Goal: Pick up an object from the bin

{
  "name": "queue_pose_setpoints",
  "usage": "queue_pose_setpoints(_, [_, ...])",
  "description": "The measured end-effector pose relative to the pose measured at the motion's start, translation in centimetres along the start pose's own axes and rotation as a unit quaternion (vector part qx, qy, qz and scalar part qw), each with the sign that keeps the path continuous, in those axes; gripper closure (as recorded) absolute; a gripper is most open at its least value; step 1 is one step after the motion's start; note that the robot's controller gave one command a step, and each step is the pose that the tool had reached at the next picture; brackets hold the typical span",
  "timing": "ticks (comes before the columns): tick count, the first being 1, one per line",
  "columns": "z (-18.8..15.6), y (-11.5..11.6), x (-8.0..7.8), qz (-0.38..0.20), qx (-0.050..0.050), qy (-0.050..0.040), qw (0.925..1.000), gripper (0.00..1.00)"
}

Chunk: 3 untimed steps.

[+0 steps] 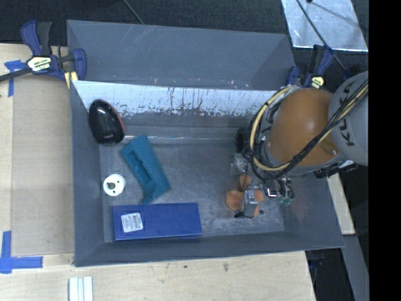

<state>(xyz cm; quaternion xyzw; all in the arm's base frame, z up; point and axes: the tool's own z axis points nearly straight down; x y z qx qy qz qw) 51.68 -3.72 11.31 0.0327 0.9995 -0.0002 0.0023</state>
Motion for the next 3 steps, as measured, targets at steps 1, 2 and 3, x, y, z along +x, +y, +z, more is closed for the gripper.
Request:
queue_pose_setpoints(1, [3.6, -2.7, 1.1, -0.018, 0.0, 0.0019, 0.9998, 1.0])
queue_pose_setpoints(2, [3.6, -2.7, 1.1, -0.019, 0.0, 0.0019, 0.9998, 1.0])
queue_pose_setpoints(3, [-17.5, -1.4, 0.7, -0.021, 0.0, 0.0023, 0.9998, 1.0])
